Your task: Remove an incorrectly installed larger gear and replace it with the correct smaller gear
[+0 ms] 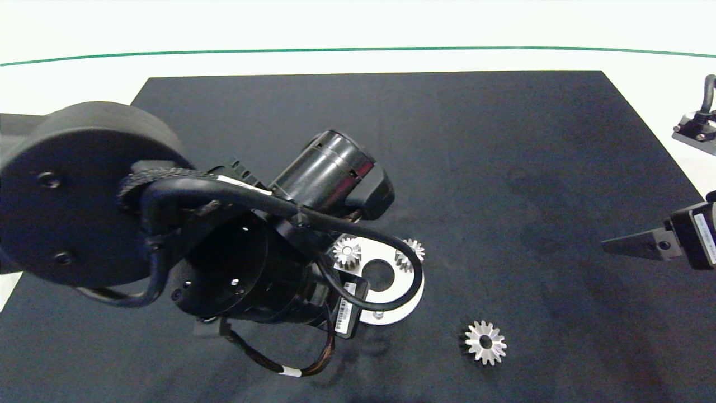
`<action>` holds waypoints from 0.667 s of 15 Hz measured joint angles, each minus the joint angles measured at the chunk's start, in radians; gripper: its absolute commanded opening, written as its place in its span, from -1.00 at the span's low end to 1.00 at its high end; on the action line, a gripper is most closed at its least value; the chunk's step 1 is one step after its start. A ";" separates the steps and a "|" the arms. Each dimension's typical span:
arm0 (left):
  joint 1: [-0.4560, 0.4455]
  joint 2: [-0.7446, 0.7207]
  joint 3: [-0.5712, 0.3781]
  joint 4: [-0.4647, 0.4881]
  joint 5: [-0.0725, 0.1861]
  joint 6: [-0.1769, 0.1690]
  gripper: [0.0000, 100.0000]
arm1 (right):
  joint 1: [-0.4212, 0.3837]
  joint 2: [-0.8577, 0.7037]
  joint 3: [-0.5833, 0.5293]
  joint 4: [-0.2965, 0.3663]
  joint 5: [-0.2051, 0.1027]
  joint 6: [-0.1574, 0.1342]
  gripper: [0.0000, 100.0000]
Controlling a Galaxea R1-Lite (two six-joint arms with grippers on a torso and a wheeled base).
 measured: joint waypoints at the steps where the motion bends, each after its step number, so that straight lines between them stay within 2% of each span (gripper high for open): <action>1: -0.006 0.023 -0.021 0.008 0.011 0.008 -0.86 | -0.012 -0.009 0.000 0.000 0.004 -0.001 1.00; 3: -0.018 0.076 -0.061 0.024 0.039 0.013 -0.86 | -0.018 -0.023 0.000 0.000 0.006 -0.003 1.00; 7: -0.045 0.153 -0.160 0.118 0.044 0.011 -0.86 | -0.021 -0.032 0.000 0.001 0.007 -0.005 1.00; 10: -0.056 0.182 -0.193 0.125 0.047 0.008 -0.86 | -0.030 -0.034 -0.003 0.003 0.017 -0.013 1.00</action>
